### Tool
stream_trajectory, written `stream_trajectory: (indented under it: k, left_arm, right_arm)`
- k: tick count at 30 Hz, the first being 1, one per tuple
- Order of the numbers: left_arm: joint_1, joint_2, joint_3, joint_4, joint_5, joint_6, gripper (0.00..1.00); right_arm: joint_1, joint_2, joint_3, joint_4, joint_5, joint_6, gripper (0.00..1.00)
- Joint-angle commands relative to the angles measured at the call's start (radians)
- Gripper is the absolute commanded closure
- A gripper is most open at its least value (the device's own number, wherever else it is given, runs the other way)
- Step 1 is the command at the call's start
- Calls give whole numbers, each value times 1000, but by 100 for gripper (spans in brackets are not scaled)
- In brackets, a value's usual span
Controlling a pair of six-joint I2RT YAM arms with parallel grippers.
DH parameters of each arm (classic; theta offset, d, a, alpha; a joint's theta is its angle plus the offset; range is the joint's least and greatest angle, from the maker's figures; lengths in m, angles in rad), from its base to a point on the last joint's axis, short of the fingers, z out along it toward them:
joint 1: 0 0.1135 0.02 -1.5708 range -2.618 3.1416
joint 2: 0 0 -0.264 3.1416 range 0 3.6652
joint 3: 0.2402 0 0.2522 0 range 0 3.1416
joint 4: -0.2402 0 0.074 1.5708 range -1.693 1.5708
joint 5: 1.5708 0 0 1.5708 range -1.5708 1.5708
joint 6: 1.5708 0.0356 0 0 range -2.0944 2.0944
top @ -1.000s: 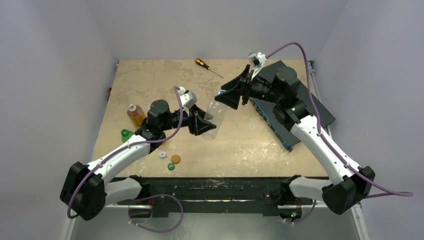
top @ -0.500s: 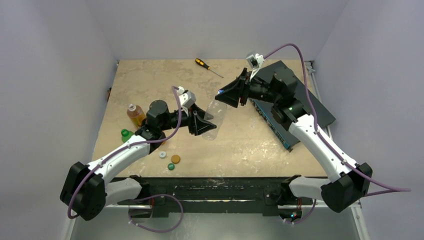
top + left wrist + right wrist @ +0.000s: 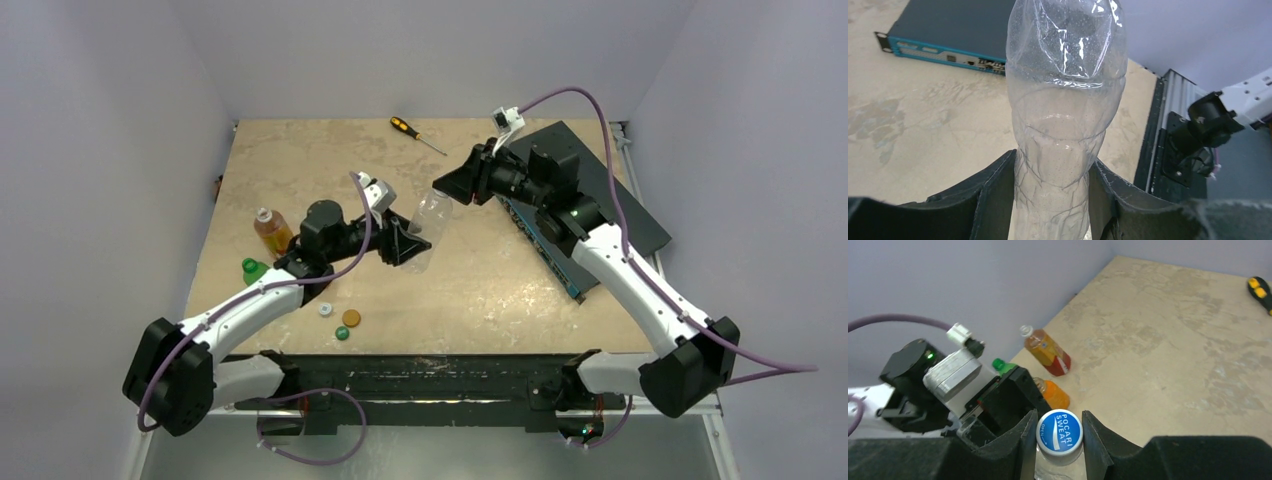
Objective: Screw on the bottle caps
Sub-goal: Screw the bottle cap onto the plastic bottle.
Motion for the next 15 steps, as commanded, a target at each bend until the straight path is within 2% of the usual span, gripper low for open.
stream_trajectory:
  k: [1, 4, 7, 15]
  left_arm:
    - [-6, 21, 77, 18, -290, 50, 100]
    - [-56, 39, 110, 24, -432, 93, 100]
    - [-129, 68, 151, 28, -582, 152, 100]
    - [-244, 151, 203, 89, -871, 225, 100]
  right_arm:
    - [48, 33, 92, -178, 328, 18, 91]
    - [116, 94, 168, -281, 517, 48, 94]
    - [154, 152, 219, -335, 620, 118, 95]
    - [216, 294, 370, -457, 802, 207, 95]
